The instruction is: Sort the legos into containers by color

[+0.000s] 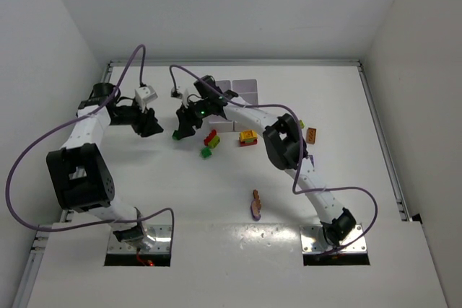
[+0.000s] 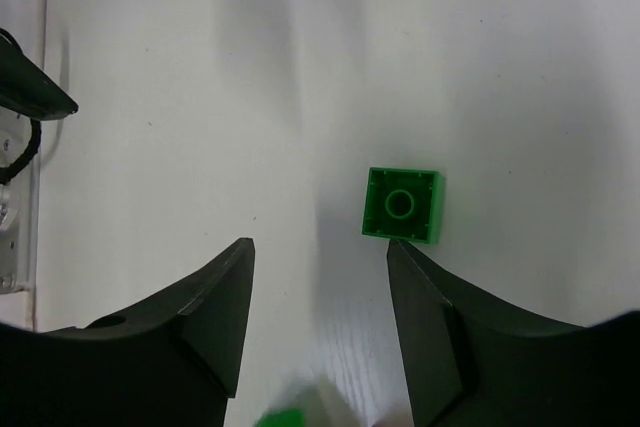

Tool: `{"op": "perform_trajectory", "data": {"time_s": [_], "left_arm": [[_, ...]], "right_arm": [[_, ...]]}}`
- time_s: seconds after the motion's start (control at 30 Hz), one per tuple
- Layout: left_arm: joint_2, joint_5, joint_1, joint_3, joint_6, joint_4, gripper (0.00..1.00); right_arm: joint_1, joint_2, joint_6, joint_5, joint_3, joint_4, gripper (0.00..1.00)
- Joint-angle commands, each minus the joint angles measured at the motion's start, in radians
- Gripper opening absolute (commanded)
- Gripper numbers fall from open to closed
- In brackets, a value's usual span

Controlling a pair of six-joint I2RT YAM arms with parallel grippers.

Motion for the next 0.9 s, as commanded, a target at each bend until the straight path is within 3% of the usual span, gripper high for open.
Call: {"op": "perform_trajectory", "data": {"time_s": [0.0,0.1,0.23,0.47,0.6,0.7,0.8,0.87], "left_arm": [[-0.084,0.061,0.011,0.011,0.041,0.006,0.55],[-0.164,0.081,-0.05,0.011,0.138,-0.111,0.55],[-0.25,0.092,-0.174,0.011,0.265,-0.268,0.56],[-0.262,0.026,-0.531,-0.048,0.259,-0.192,0.58],[-0.131,-0.015,-0.783,0.048,0.425,-0.208,0.65],[0.067,-0.075,-0.921,0.225,0.652,-0.379,0.69],[0.3,-0.075,-1.013,0.454,0.751,-0.533,0.75],[0.38,-0.084,-1.049,0.508,0.795,-0.534,0.75]], "right_arm": [[0.009,-0.068,-0.035,-0.008,0.053,-0.002,0.57],[-0.036,-0.242,0.004,-0.023,-0.022,-0.002,0.58],[-0.172,-0.546,0.076,0.126,-0.269,0.007,0.6],[-0.445,-1.026,0.045,0.465,-0.697,-0.123,0.7],[-0.577,-1.221,-0.02,0.527,-0.929,-0.185,0.71],[-0.674,-1.33,-0.049,0.562,-1.065,-0.231,0.74],[-0.757,-1.407,-0.061,0.575,-1.151,-0.275,0.74],[-0.8,-1.439,-0.072,0.575,-1.194,-0.301,0.74]]}}
